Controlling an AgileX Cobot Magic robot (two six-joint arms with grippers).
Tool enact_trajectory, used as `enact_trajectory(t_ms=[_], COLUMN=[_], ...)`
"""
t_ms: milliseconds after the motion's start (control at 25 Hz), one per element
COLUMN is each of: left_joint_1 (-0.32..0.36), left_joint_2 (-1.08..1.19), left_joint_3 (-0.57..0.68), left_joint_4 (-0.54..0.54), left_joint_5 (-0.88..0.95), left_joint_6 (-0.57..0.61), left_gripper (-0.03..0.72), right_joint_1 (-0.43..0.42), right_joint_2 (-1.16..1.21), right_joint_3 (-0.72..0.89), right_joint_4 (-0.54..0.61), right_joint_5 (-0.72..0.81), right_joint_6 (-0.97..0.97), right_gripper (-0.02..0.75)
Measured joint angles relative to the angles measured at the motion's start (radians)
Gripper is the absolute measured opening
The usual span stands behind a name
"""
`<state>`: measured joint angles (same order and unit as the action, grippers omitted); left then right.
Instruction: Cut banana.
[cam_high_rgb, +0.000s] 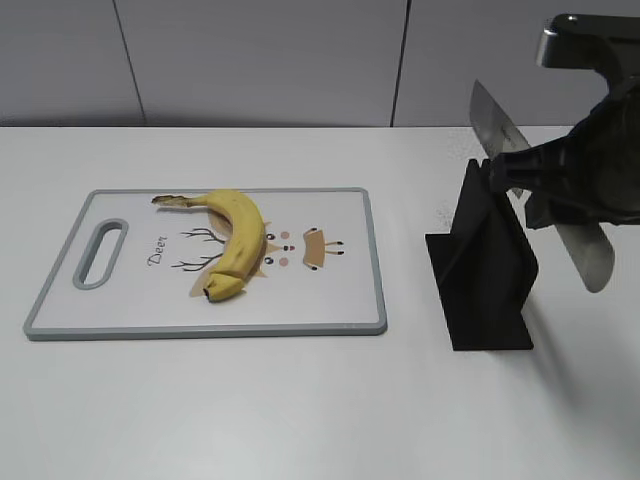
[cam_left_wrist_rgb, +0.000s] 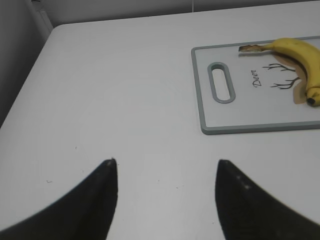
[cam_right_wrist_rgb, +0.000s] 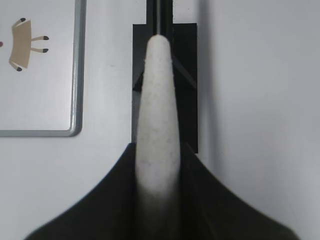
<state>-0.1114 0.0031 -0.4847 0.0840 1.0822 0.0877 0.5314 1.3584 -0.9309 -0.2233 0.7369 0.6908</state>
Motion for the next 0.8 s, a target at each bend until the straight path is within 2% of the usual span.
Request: enact_trajectory(t_ms=[800], left_joint_1=[0.000], left_joint_2=[0.000], left_joint_3=[0.000], left_joint_4=[0.000], left_joint_5=[0.000], left_joint_6=[0.000], left_gripper=[0.591], right_joint_1=[0.000], right_joint_2=[0.118], right_joint_3=[0.000], right_joint_4=[0.032], right_joint_5=[0.003], right_joint_6=[0.005], right_gripper=[0.169])
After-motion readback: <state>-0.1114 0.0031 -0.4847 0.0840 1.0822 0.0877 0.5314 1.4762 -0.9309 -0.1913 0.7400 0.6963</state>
